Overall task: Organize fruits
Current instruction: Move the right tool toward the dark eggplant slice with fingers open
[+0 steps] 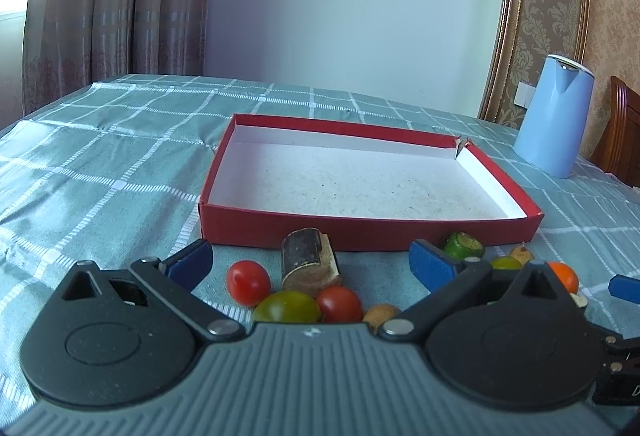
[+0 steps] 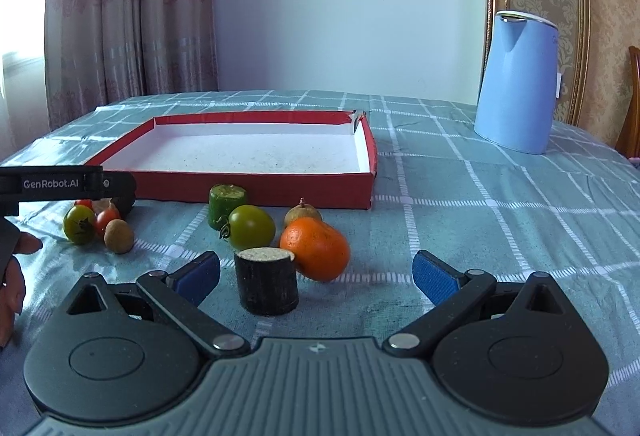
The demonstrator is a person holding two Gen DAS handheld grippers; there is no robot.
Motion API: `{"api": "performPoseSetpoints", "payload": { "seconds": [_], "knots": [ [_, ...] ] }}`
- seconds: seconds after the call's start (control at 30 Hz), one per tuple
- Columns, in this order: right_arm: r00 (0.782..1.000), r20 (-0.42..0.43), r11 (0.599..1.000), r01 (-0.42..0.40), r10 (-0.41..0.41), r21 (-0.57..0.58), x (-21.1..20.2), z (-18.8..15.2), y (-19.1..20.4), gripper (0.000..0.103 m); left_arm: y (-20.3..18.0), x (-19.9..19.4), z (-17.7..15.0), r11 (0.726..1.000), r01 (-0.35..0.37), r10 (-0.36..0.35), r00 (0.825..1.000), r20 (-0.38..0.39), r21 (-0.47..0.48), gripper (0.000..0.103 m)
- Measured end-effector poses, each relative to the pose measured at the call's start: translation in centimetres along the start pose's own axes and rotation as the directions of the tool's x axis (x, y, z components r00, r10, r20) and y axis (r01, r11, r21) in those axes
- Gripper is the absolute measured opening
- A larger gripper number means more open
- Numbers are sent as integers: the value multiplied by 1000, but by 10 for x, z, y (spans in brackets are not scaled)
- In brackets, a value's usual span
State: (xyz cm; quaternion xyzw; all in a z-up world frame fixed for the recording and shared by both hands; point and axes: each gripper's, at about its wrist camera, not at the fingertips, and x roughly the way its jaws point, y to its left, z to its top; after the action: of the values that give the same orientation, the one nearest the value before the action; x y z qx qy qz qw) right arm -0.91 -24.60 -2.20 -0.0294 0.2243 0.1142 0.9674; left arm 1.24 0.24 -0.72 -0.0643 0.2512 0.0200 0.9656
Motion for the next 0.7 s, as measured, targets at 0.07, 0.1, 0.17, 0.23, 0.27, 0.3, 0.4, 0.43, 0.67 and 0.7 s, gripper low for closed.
{"api": "performPoseSetpoints", "payload": {
  "seconds": [0.07,0.1,0.17,0.23,0.27,0.3,0.4,0.43,0.67,0.7],
  "knots": [
    [1000,3,1000,-1,1,-7,0,-1,2,103,0,0,0,1000,4,-4,1000,9,-3,103],
    [1000,4,1000,0,0,-11,0,-1,2,103,0,0,-1,1000,8,-8,1000,18,-4,103],
    [1000,9,1000,-2,2,-13,-1,-1,3,103,0,0,-1,1000,8,-8,999,34,4,103],
    [1000,13,1000,-7,7,-7,-2,-1,3,103,-1,-1,-1,1000,7,-7,999,41,11,103],
    [1000,12,1000,-10,10,-6,-2,-1,3,103,-1,-1,-1,1000,6,-7,999,49,14,103],
    [1000,9,1000,-13,13,-7,-2,0,3,103,-1,-1,-2,1000,6,-7,999,49,14,103],
    [1000,13,1000,-11,11,-11,-2,-1,5,103,-2,-1,-1,1000,2,-3,999,48,20,103],
    [1000,15,1000,-11,11,-13,-2,-1,5,103,-3,-1,-1,1000,0,-1,999,51,25,103],
    [999,3,999,-42,42,-12,-4,-3,6,92,-2,-4,-1,1000,2,-2,998,58,-4,103],
    [999,3,999,-43,44,-12,-4,-4,7,92,-2,-4,-1,1000,2,-2,998,56,-3,103]
  ]
}}
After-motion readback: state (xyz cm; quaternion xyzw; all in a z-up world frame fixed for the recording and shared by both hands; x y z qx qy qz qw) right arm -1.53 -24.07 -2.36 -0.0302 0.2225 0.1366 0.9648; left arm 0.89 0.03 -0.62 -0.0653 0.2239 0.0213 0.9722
